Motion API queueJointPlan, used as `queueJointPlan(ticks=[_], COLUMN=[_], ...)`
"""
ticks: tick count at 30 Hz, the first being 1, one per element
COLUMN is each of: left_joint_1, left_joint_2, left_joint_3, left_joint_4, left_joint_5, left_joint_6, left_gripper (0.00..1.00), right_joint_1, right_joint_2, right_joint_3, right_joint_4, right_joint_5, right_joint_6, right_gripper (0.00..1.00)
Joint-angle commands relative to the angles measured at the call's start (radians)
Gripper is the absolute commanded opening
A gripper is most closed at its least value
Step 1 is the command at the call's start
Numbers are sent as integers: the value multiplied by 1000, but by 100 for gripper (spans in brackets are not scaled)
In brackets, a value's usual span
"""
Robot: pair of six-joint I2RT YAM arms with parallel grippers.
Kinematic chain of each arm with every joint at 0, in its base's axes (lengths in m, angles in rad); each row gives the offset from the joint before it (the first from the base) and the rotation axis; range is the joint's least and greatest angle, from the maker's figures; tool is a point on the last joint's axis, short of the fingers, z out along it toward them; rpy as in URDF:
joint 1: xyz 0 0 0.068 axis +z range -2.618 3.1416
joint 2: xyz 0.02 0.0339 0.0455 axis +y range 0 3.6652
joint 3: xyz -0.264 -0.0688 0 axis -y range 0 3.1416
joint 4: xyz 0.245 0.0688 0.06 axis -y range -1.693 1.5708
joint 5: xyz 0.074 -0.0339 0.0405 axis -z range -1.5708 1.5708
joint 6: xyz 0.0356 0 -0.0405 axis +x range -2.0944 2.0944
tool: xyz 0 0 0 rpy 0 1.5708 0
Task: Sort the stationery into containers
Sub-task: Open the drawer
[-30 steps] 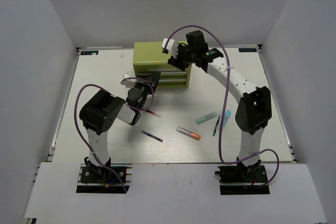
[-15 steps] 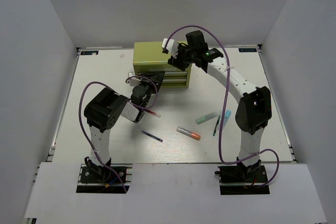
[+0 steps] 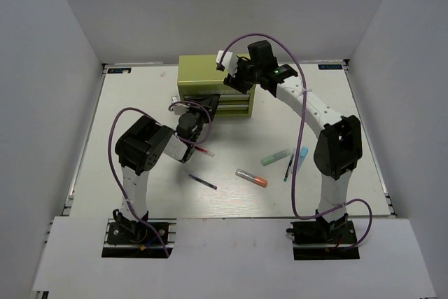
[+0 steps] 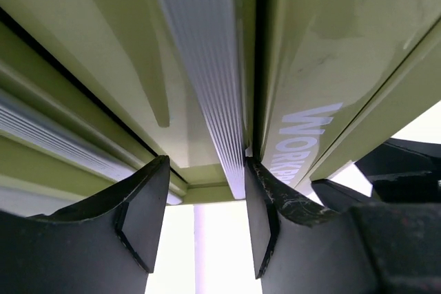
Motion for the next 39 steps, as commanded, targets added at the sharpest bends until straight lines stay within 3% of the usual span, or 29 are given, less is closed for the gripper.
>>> queueJointPlan(ticks=[1,8,15,28,32,39], left_joint_1=[18,9,-34,-114,-123,-132], left_joint_2=[49,150,159,199,164,62], left_joint_3=[55,76,55,32,-4,-56], left_joint_4=[-4,253,301,455,429,274], left_joint_5=[-111,-215,-329,-512,-533,-533], left_joint_6=[-4,12,21,71,105,124], left_gripper=[57,48,42,8,0,0], right_joint_1=[-14,-15,-14,-15,-18,-15], right_joint_2=[32,38,48,87,122,128], right_joint_3=[-10,-6,-1,62,116,120], right_joint_4=[-28,-79,-100,-163,-229,-241], right_joint_5=[58,44,47,55,46,52], right_joint_6=[9,-13,-8,-14,-22,-16], right_gripper=[59,59,59,60,60,60])
